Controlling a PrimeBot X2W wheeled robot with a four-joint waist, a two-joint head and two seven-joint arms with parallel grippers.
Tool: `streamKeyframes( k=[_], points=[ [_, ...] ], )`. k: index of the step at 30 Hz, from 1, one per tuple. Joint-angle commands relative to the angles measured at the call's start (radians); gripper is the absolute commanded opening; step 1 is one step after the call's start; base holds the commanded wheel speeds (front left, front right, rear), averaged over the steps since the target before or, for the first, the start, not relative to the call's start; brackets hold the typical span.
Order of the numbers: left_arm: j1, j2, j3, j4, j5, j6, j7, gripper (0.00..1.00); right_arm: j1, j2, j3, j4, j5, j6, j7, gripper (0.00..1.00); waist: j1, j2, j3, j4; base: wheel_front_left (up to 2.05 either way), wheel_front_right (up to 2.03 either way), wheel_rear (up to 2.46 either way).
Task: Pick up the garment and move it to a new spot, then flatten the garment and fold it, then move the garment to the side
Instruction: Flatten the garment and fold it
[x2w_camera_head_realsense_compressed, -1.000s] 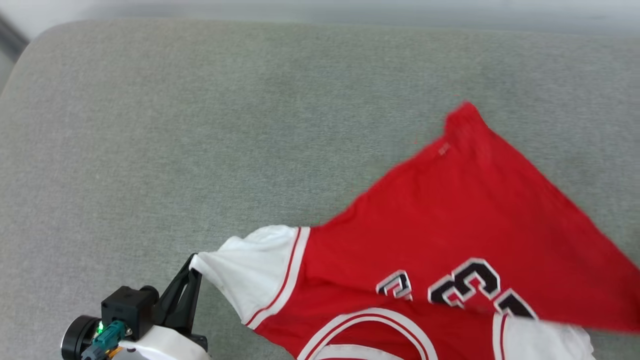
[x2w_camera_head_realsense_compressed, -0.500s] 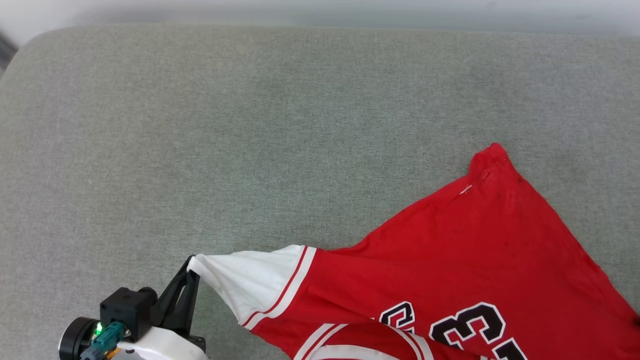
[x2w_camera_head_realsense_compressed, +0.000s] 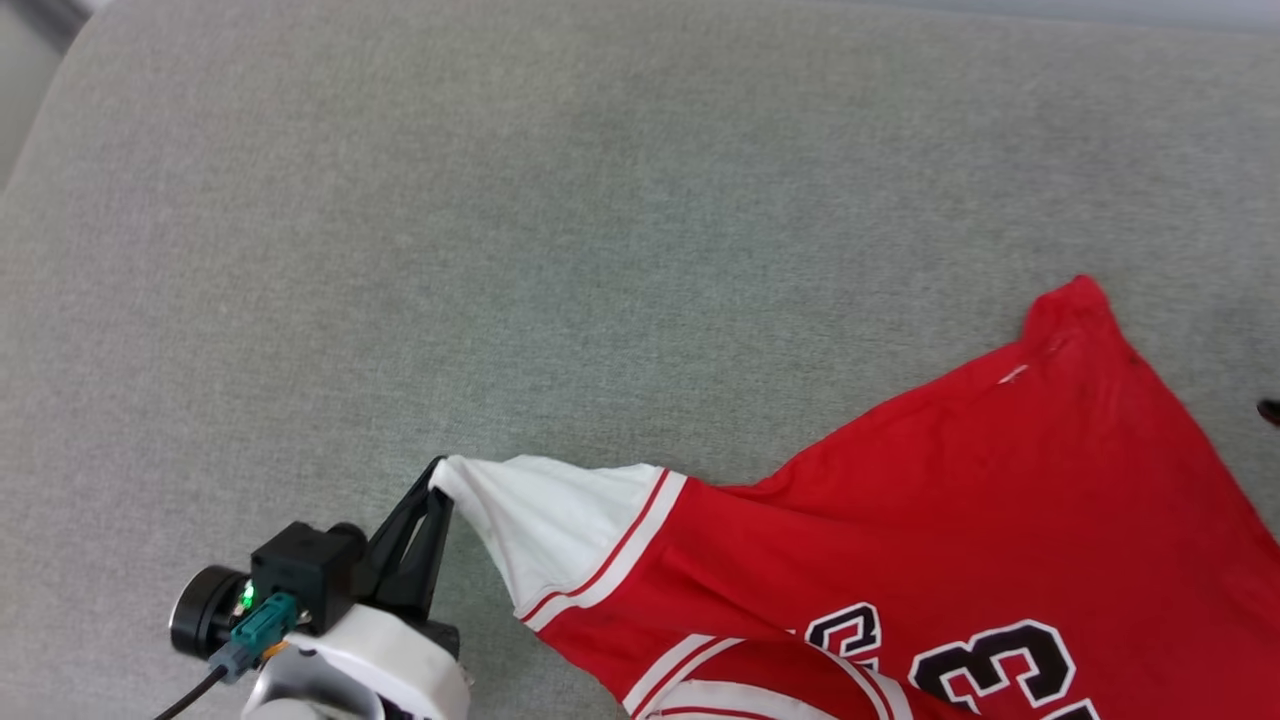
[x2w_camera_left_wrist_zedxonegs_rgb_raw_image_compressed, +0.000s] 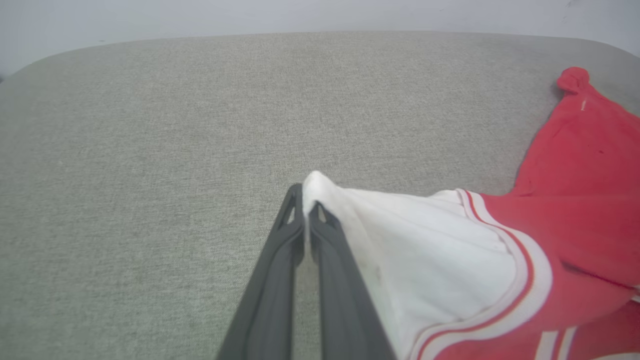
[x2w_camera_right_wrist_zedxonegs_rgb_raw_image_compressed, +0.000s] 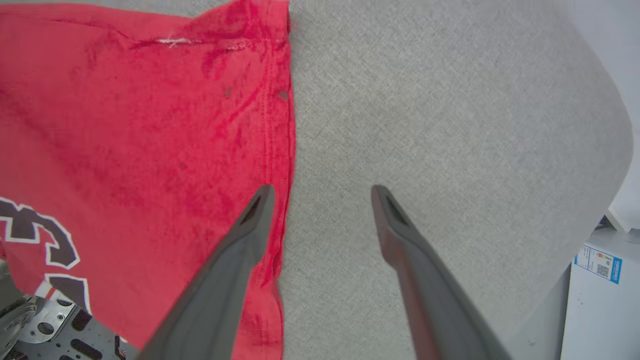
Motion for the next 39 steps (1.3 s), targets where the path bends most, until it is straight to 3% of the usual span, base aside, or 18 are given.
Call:
streamKeyframes(
  k=[1, 6, 11, 17, 18, 19, 30, 39],
  points=[
    [-0.015, -0.004, -0.002, 0.003, 0.008, -0.004, 0.002, 0.0, -0.028, 0.015, 0.01, 0.008, -0.009, -0.001, 0.01, 1.0, 0.0, 0.0, 0.022, 0.02, 0.0, 0.0, 0.0],
    [-0.069, -0.036, -0.017, 0.011, 0.029, -0.023, 0.005, 0.0, -0.214, 0.112, 0.114, 0.117, -0.071, -0.001, 0.085, 1.0, 0.0, 0.0, 0.077, 0.058, 0.0, 0.0, 0.0],
    [-0.113, -0.071, -0.032, 0.033, 0.045, -0.041, 0.001, 0.0, -0.319, 0.199, 0.211, 0.24, -0.1, -0.001, 0.077, 1.0, 0.0, 0.0, 0.12, 0.094, 0.0, 0.0, 0.0],
    [-0.133, -0.096, -0.038, 0.055, 0.049, -0.053, -0.006, 0.0, -0.313, 0.226, 0.365, 0.338, -0.09, -0.001, 0.062, 1.0, 0.0, 0.0, 0.136, 0.11, 0.0, 0.0, 0.0],
    [-0.135, -0.099, -0.038, 0.059, 0.048, -0.054, -0.007, 0.0, -0.314, 0.226, 0.38, 0.346, -0.085, -0.001, 0.047, 0.45, 0.0, 0.0, 0.134, 0.109, 0.0, 0.0, 0.0],
    [-0.134, -0.1, -0.038, 0.062, 0.046, -0.055, -0.008, 0.0, -0.322, 0.228, 0.391, 0.352, -0.08, -0.001, 0.027, 0.0, 0.0, 0.0, 0.129, 0.106, 0.0, 0.0, 0.0],
    [-0.182, -0.05, 0.021, 0.041, 0.049, -0.053, -0.01, 0.0, -0.465, 0.227, 0.406, 0.332, -0.062, -0.001, -0.314, 0.0, 0.0, 0.0, -0.004, 0.026, 0.0, 0.0, 0.0],
    [-0.46, -0.023, 0.102, 0.002, 0.07, -0.113, 0.059, 0.0, -0.596, 0.279, 0.321, 0.358, -0.096, -0.001, -0.595, 0.0, 0.0, 0.0, -0.009, -0.04, 0.0, 0.0, 0.0]
  ],
)
